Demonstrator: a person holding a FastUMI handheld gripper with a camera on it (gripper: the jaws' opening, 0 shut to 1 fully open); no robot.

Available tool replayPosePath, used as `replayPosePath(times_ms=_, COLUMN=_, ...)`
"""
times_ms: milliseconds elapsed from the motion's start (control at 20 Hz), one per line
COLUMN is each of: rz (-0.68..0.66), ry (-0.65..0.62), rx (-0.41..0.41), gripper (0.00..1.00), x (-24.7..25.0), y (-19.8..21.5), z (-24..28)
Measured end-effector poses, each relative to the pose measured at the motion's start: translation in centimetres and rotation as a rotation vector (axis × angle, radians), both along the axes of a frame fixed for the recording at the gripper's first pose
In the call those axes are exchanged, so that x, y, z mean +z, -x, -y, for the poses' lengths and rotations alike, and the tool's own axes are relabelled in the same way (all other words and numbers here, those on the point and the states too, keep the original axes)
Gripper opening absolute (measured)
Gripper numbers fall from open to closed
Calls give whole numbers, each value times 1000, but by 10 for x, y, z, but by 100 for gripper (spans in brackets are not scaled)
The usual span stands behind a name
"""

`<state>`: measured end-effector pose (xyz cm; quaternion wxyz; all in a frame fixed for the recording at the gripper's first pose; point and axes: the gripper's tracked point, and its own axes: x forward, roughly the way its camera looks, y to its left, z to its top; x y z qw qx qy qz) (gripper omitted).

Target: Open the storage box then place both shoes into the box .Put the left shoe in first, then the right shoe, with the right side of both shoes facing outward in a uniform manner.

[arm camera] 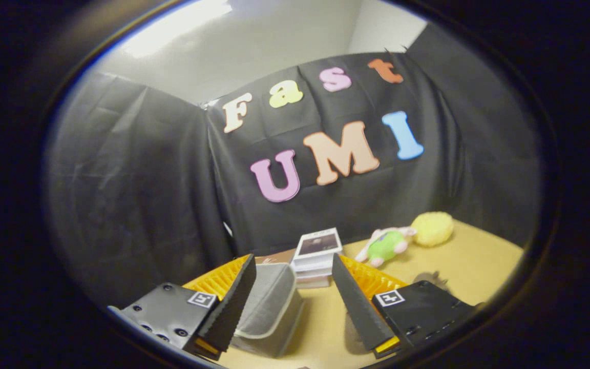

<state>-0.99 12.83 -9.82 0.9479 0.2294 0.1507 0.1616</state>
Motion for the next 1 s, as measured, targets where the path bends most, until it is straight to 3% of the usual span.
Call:
replayPosePath(times_ms=250, rz=-215, ry=-166, rx=58, gripper=100, x=-49, y=19, z=-32)
replayPosePath(times_ms=400, rz=-356, ry=-320, rx=45, gripper=100, x=-75, y=28, z=-41)
replayPosePath(times_ms=750, rz=-571, ry=-690, rx=36, gripper=100, x=-100, y=33, z=-69)
replayPosePath(times_ms=1000, rz=-673, ry=-811, rx=49, gripper=100, x=-103, y=41, z=-81)
